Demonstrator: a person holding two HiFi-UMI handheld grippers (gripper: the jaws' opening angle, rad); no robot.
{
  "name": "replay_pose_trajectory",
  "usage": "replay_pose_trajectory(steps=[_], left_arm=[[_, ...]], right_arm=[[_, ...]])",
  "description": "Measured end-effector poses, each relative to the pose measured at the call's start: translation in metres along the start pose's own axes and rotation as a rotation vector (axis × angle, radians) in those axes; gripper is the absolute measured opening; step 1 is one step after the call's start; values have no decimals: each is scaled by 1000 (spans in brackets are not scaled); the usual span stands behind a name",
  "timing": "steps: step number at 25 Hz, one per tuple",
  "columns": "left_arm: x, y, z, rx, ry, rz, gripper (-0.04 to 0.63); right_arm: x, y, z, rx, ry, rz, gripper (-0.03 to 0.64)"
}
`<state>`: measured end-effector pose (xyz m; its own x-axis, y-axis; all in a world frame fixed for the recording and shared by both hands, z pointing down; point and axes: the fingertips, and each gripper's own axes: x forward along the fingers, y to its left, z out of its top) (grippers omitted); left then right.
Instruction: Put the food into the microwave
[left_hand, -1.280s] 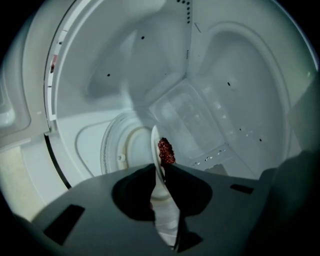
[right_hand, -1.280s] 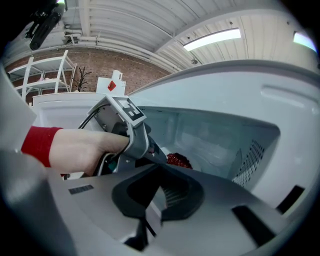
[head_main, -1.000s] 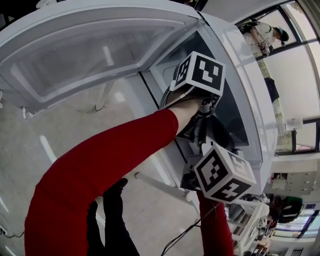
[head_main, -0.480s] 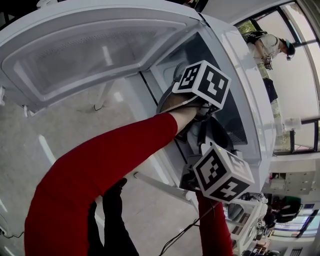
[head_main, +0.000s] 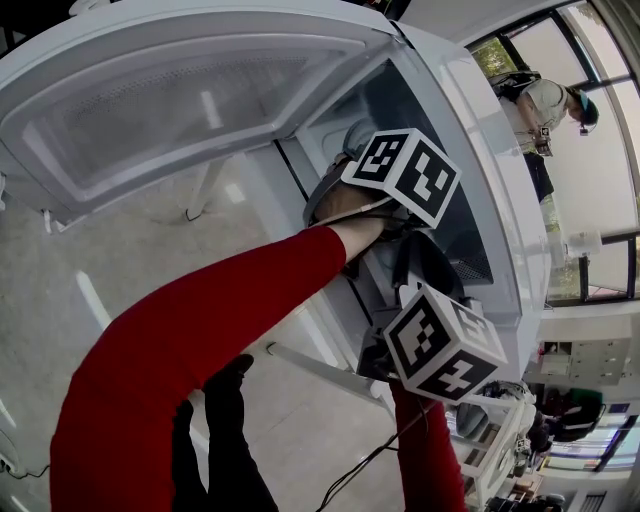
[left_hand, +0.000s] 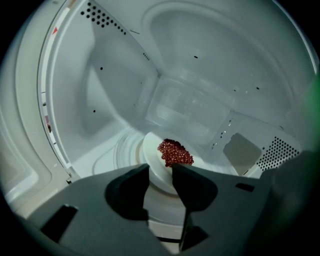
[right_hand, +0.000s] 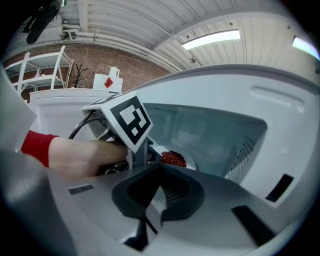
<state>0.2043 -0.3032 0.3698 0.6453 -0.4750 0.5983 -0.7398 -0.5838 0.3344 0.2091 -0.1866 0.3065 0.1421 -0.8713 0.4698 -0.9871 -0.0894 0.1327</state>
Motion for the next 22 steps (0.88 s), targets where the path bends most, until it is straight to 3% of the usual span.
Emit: replay_pose_trajectory(steps=[9, 14, 22], left_arm=[[-1, -5, 5, 141, 9, 34, 164], [-2, 0, 8, 313, -27, 109, 173], [0, 2, 8, 288, -37, 104, 173]], right_arm=[[-2, -3, 4, 3, 7, -1, 14], [1, -1, 3, 3, 11, -6, 14], [2, -5, 0, 2, 11, -12, 14]])
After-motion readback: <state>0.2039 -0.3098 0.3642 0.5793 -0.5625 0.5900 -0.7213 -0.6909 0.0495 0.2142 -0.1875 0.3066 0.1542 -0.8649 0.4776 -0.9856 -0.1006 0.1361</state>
